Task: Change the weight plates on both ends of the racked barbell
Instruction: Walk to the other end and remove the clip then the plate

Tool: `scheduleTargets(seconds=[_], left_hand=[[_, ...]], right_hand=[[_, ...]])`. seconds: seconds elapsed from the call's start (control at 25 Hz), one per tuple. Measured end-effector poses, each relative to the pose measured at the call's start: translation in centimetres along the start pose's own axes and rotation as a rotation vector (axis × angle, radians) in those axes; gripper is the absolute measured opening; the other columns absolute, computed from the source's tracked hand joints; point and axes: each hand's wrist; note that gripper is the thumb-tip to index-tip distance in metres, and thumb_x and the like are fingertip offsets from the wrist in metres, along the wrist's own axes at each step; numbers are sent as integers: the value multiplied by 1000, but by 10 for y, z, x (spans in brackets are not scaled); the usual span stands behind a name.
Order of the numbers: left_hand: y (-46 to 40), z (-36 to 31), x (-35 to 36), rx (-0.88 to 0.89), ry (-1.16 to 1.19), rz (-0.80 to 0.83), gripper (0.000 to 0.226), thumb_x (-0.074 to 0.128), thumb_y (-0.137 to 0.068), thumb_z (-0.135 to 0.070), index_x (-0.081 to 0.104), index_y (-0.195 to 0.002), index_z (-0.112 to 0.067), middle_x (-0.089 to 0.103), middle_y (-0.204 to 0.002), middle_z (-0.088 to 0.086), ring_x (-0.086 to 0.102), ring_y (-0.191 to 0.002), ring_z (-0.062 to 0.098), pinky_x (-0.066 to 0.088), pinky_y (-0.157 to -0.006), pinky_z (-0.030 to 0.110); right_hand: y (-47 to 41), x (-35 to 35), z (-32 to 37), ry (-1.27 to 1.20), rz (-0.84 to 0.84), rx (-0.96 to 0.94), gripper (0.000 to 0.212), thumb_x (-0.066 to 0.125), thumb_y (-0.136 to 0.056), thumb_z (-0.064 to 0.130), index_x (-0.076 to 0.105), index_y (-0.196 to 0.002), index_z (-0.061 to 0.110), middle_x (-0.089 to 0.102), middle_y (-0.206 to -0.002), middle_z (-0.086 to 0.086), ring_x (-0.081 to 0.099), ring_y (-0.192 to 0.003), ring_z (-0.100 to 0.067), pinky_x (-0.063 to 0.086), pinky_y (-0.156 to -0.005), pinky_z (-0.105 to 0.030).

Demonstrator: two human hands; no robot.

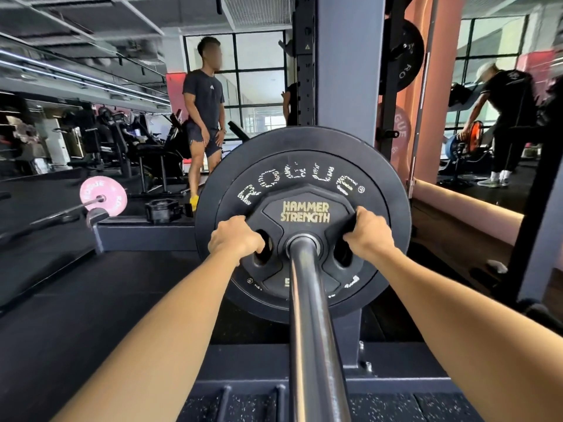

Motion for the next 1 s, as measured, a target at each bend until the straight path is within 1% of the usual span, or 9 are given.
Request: scheduleTargets(seconds=[0.08, 0.2, 0.32, 0.4, 0.48, 0.56, 0.72, 0.84, 1.0], left_hand=[[1, 3, 4, -9, 44, -8, 57, 75, -74, -23, 57, -128, -20, 65, -109, 7, 70, -75, 28, 48, -51, 29], [5, 10, 11, -17, 119, -20, 41, 75, -75, -23, 63, -114, -17, 68, -103, 6, 70, -63, 26, 59, -60, 31], [11, 16, 12, -28, 127, -3, 52, 76, -74, -23, 62, -125, -20, 69, -106, 6, 69, -54, 23, 51, -50, 25], [17, 18, 9, -13, 132, -3, 54, 76, -74, -23, 62, -126, -20, 69, -106, 5, 69, -55, 23, 54, -53, 27], [26, 21, 5, -1, 138, -7, 53, 76, -73, -22, 63, -124, -21, 68, -104, 5, 69, -60, 25, 61, -65, 32], [37, 25, 0, 7, 131, -13, 55, 75, -73, -22, 62, -126, -21, 68, -105, 5, 69, -61, 25, 62, -71, 35], [62, 32, -8, 28, 129, -18, 66, 76, -73, -25, 57, -137, -22, 68, -115, 7, 68, -58, 22, 62, -75, 35], [89, 43, -14, 31, 147, -9, 64, 78, -72, -27, 59, -133, -21, 68, -117, 6, 69, -58, 21, 61, -73, 33], [126, 57, -20, 19, 180, -1, 67, 80, -68, -29, 60, -132, -19, 68, -116, 6, 69, -56, 22, 62, -76, 37]], right_hand=[[-5, -2, 1, -29, -9, 23, 20, 60, -84, 11, 57, -104, 11, 63, -110, -19, 58, -107, -40, 47, -81, -38], [-7, -3, 2, -68, 31, -4, 15, 56, -83, 10, 54, -96, 16, 65, -110, -18, 58, -107, -39, 43, -78, -35], [0, -5, 3, -79, 59, -23, 19, 51, -85, 8, 54, -103, 11, 62, -110, -16, 56, -106, -39, 42, -78, -34], [9, -9, 2, -68, 51, -22, 27, 51, -84, 8, 56, -111, 10, 59, -107, -15, 56, -106, -40, 45, -79, -36], [21, -14, 0, -56, 45, -19, 32, 51, -82, 8, 57, -114, 11, 60, -107, -15, 56, -104, -40, 48, -81, -38], [37, -20, -1, -63, 41, -16, 33, 51, -82, 8, 57, -114, 11, 61, -106, -14, 55, -97, -37, 47, -79, -37], [71, -32, -1, -85, 39, -35, 27, 52, -83, 8, 55, -110, 12, 54, -93, -7, 52, -91, -32, 44, -78, -34], [98, -47, 1, -70, 37, -63, 31, 51, -84, 7, 57, -114, 14, 55, -93, -5, 53, -91, -30, 48, -82, -36], [132, -66, 5, -59, 42, -83, 37, 49, -83, 6, 59, -118, 14, 60, -100, -9, 57, -98, -35, 50, -86, -38]])
Point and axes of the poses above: each hand's wrist, its own y-axis away from the middle knuckle, its own x-axis out of the palm, z = x × y
